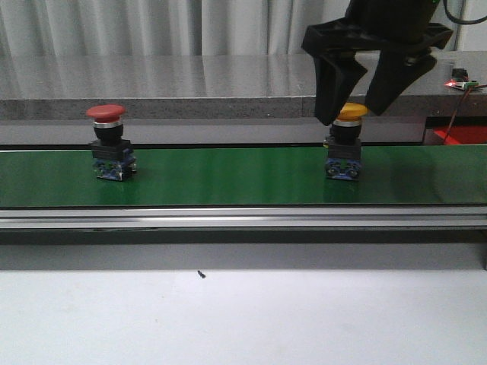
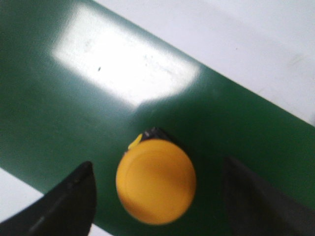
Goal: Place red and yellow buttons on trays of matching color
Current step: 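Lower the right gripper onto the yellow button on the belt and grasp, then carry the yellow button into the yellow tray and open the right gripper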
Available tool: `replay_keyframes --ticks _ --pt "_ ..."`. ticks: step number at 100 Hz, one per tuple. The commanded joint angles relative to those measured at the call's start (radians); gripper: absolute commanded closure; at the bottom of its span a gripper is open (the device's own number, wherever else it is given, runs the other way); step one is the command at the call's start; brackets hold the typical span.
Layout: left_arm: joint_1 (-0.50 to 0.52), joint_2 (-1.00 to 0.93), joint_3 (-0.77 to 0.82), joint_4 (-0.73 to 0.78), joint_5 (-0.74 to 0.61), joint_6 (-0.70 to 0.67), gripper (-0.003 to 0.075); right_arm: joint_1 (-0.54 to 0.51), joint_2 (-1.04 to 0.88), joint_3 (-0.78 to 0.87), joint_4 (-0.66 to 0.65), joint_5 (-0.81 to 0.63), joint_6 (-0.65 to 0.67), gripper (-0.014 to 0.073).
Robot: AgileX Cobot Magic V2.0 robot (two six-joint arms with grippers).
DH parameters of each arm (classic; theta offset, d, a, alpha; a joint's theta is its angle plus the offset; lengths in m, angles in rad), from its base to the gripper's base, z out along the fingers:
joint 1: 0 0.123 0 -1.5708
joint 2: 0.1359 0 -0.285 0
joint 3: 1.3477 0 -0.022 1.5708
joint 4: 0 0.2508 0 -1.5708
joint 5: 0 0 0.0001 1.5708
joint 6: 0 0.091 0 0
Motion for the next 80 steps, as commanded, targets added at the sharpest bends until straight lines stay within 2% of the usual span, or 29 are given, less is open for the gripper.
replay_keyframes --ticks 1,8,25,32,56,80 --pt "-0.007 0.008 -0.026 -0.021 -0.063 -0.011 0.074 0.001 -0.025 -0.035 0.008 -0.064 -0.012 0.0143" --pt "-0.007 0.008 -0.026 -0.021 -0.063 -0.011 0.074 -0.001 -0.012 -0.035 0.007 -0.059 -0.012 0.0207" --pt "-0.007 0.008 -0.026 -0.021 -0.063 -0.011 0.074 -0.005 -0.01 -0.034 0.007 -0.058 -0.012 0.0464" --pt "-0.007 0.008 -0.026 -0.021 -0.063 -0.011 0.074 -0.005 -0.012 -0.034 0.007 -0.068 -0.012 0.0527" --pt "-0.007 0.008 -0.026 -0.021 -0.063 -0.011 0.074 -0.018 -0.084 -0.034 0.006 -0.065 0.022 0.0538" --pt "-0.007 0.008 -0.026 -0.021 -0.063 -0.011 0.074 -0.113 -0.211 -0.029 -0.004 -0.004 0.057 0.0538"
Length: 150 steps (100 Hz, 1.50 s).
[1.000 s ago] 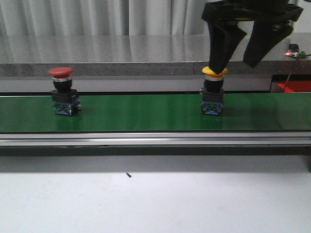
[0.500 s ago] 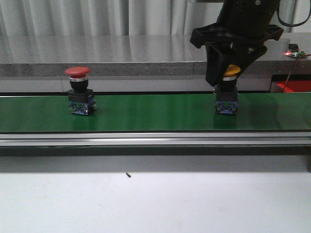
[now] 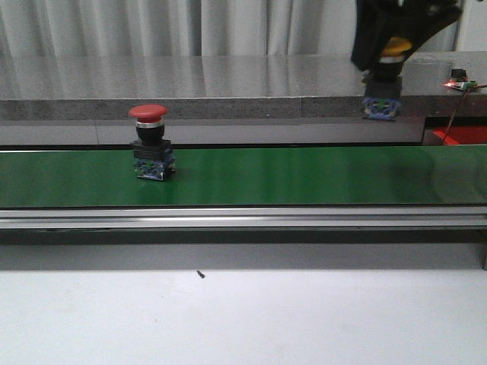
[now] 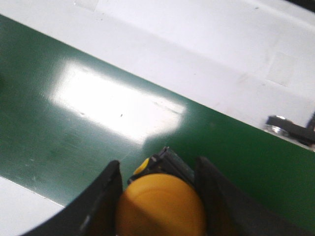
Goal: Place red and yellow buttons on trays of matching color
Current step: 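Carry the yellow button into the yellow tray and open the right gripper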
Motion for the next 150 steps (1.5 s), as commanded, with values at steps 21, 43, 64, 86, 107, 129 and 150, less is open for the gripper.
replay_keyframes --ticks 21,43,64,86,107,129,150 --pt "-0.007 0.008 -0.026 -0.021 -0.064 -0.011 0.074 -0.159 -0.188 0.057 -0.038 0.033 0.049 0.0538" --pt "-0.007 0.008 -0.026 -0.021 -0.064 -0.011 0.074 -0.302 -0.288 0.213 -0.041 0.032 0.057 0.0538" --pt "-0.007 0.008 -0.026 -0.021 -0.064 -0.011 0.074 -0.444 -0.366 0.347 -0.04 0.016 0.057 0.0538" --pt "-0.007 0.008 -0.026 -0.021 -0.064 -0.011 0.074 -0.584 -0.39 0.461 -0.037 -0.03 0.066 0.0538" --pt "-0.007 0.008 -0.026 -0.021 -0.064 -0.011 0.074 -0.655 -0.389 0.551 -0.036 -0.142 0.108 0.0538" --pt "-0.007 0.008 -0.026 -0.021 -0.064 -0.011 0.074 -0.68 -0.346 0.598 -0.023 -0.241 0.109 0.0538" --pt "-0.007 0.008 -0.026 -0.021 -0.064 -0.011 0.074 -0.68 -0.25 0.601 0.002 -0.284 0.11 0.0538"
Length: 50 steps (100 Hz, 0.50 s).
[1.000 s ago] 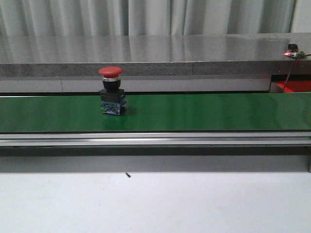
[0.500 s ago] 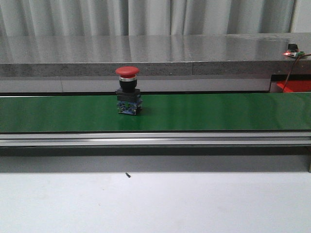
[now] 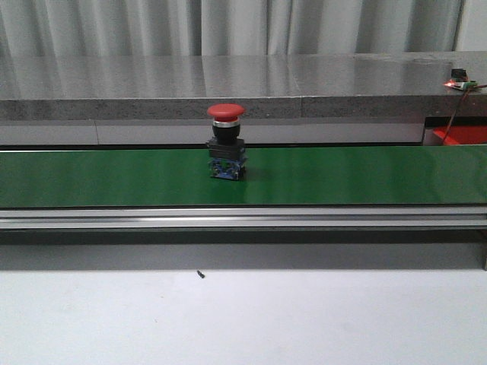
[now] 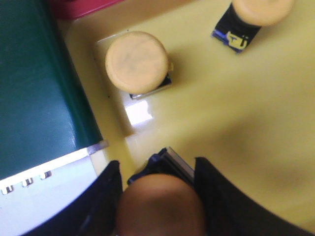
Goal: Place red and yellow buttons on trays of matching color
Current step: 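Carry the yellow button into the yellow tray and open the right gripper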
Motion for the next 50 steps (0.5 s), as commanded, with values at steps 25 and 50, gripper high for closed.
replay_keyframes --ticks 25,50 --pt "-0.007 0.008 -0.026 -0.021 -0.064 -0.011 0.074 -0.007 0.096 -0.023 0.006 -0.076 0.003 0.0537" --pt "-0.007 0.008 -0.026 -0.021 -0.064 -0.011 0.074 -0.007 0.111 -0.023 -0.001 -0.079 0.002 0.0209"
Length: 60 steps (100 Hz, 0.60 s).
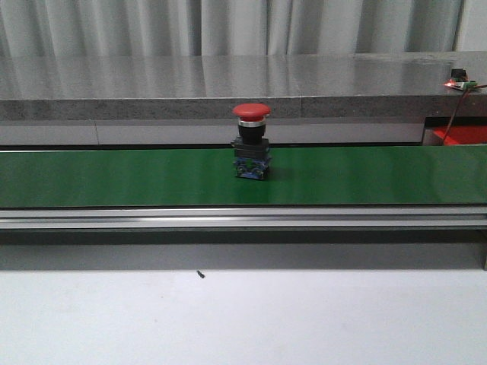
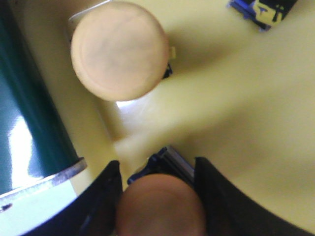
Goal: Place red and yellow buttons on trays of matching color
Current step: 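Carry the yellow button into the yellow tray and open the right gripper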
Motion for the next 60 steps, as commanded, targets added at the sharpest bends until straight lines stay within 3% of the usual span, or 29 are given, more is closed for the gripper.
replay_keyframes --ticks 1,11,35,60 --pt "-0.007 0.008 -0.026 -0.021 -0.064 -0.011 0.074 -0.007 -0.027 -0.024 -0.003 -0.036 0.0 0.0185" --pt "-0.007 0.008 -0.026 -0.021 -0.064 -0.011 0.074 -0.007 -0.033 -0.024 -0.003 -0.04 0.001 0.0097" --pt "-0.007 0.008 -0.026 -0.021 -0.064 -0.011 0.074 -0.006 -0.107 -0.025 -0.018 -0.04 0.003 0.0109" --pt "-0.007 0.008 -0.026 -0.021 -0.064 -0.011 0.074 0.044 -0.241 -0.035 -0.049 0.062 -0.006 0.0109"
